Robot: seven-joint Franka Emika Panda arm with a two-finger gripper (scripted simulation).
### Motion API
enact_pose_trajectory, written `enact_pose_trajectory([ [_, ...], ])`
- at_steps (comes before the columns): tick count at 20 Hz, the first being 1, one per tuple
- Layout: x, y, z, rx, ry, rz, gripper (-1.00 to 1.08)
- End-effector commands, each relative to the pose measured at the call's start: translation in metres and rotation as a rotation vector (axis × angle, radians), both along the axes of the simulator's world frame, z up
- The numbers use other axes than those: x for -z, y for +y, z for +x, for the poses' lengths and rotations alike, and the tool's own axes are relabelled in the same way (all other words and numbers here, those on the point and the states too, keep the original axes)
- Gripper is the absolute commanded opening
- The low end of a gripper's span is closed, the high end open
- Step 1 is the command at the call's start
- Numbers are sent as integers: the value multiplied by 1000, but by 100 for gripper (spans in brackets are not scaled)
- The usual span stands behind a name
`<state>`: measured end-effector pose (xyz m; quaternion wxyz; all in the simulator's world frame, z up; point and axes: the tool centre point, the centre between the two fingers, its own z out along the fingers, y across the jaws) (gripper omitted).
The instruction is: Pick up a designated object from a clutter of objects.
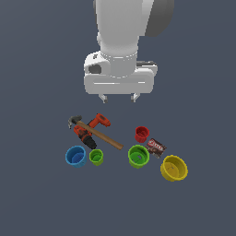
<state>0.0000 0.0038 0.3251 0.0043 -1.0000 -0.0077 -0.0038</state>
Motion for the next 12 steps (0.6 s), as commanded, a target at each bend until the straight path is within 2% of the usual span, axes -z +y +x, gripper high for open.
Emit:
enact_pose_trajectory([
  [1,0,0,0,0,0,0,100],
  [12,-16,1,0,-19,-11,-21,100],
])
